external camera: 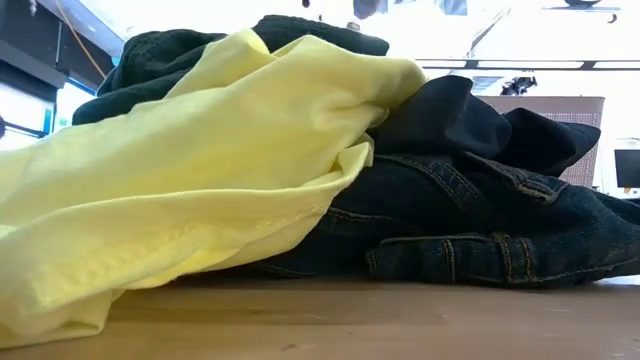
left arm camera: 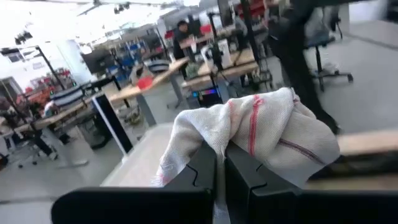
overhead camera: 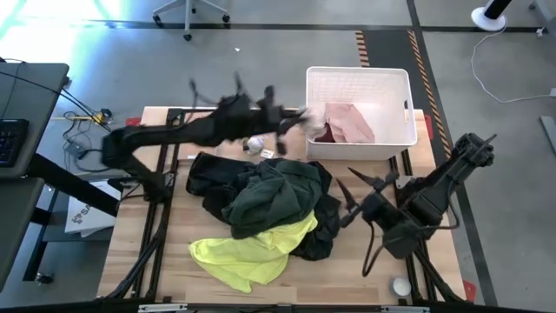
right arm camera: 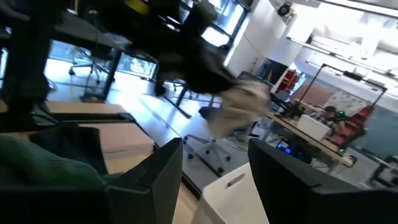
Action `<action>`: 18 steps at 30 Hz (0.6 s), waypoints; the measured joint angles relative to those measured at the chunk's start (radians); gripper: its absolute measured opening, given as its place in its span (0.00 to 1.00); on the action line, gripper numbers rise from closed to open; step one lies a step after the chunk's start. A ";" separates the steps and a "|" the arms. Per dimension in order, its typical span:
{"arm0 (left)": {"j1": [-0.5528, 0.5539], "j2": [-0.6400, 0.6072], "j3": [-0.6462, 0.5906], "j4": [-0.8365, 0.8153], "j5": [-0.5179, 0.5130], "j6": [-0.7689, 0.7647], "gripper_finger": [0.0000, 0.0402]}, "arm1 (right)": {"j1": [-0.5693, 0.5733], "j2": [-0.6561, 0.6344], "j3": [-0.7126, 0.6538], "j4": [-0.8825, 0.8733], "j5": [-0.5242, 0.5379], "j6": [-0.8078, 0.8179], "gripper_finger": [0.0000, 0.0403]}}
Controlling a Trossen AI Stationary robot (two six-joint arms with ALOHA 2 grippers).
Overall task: Sort clothes
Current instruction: Put the bottom white patterned sock into the white laundry bin, then put the white patterned sock into the white laundry bin
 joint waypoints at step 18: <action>0.150 0.430 0.504 -0.373 0.107 -0.147 0.42 | 0.018 0.000 0.000 -0.010 0.000 0.050 0.45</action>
